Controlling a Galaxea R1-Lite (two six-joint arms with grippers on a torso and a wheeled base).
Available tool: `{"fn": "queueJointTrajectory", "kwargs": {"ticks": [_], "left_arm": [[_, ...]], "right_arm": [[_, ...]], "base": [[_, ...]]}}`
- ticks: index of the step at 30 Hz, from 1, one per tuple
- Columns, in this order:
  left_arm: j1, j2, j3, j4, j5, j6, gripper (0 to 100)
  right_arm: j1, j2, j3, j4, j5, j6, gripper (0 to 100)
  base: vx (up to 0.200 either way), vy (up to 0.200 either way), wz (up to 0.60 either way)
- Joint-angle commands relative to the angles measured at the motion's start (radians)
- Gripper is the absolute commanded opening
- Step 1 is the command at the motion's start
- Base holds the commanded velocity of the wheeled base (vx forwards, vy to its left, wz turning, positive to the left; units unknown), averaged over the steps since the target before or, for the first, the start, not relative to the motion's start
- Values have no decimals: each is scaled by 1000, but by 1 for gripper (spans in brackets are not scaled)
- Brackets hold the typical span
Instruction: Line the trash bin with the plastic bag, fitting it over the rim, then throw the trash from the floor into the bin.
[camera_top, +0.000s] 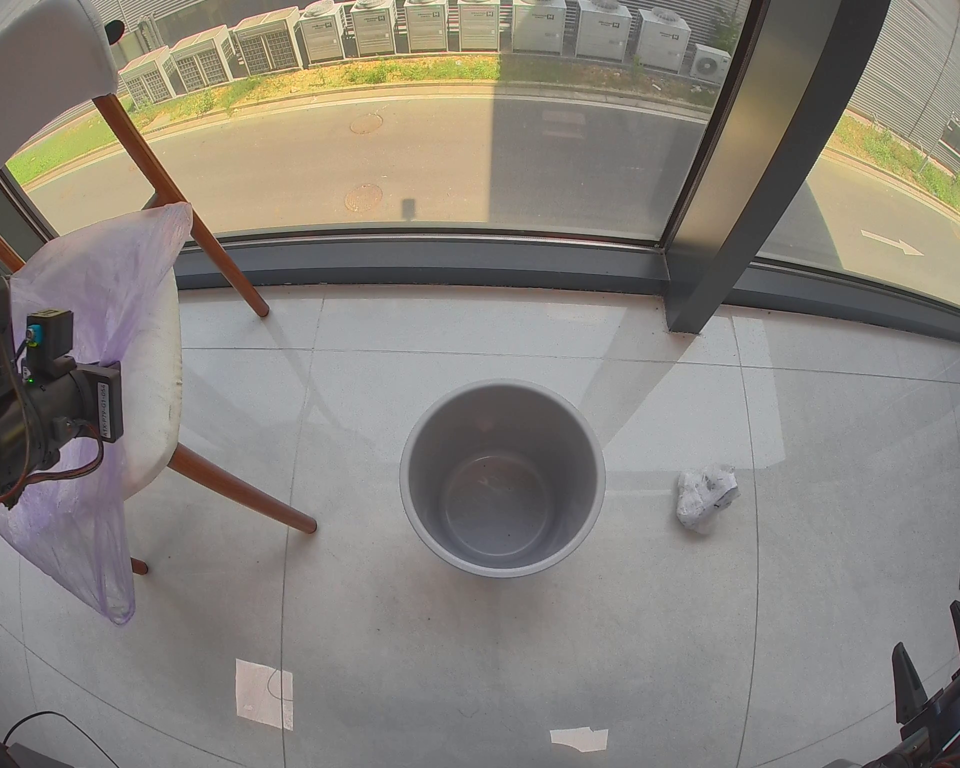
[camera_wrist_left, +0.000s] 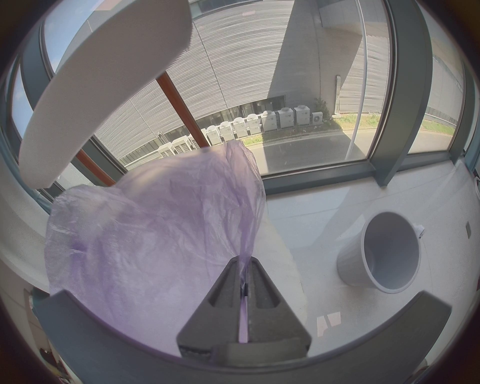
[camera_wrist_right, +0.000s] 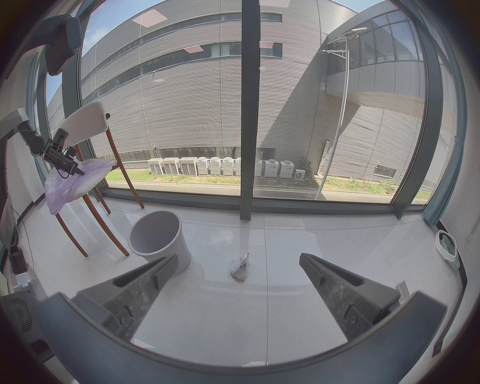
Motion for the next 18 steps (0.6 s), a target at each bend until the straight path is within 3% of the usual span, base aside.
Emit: {"fn": "queueJointTrajectory", "kwargs": {"ticks": [1, 12, 18], "left_arm": [[9, -115, 8, 7, -6, 0, 0], [32, -294, 65, 12, 8, 17, 0], [99, -322, 110, 6, 68, 43, 0]], "right_arm": [[0, -16, 16, 0, 0, -1, 100], [0, -16, 16, 0, 0, -3, 100], [0, -16, 16, 0, 1, -6, 100]], "base": [[0, 0, 0], [0, 0, 0], [0, 0, 0]]}}
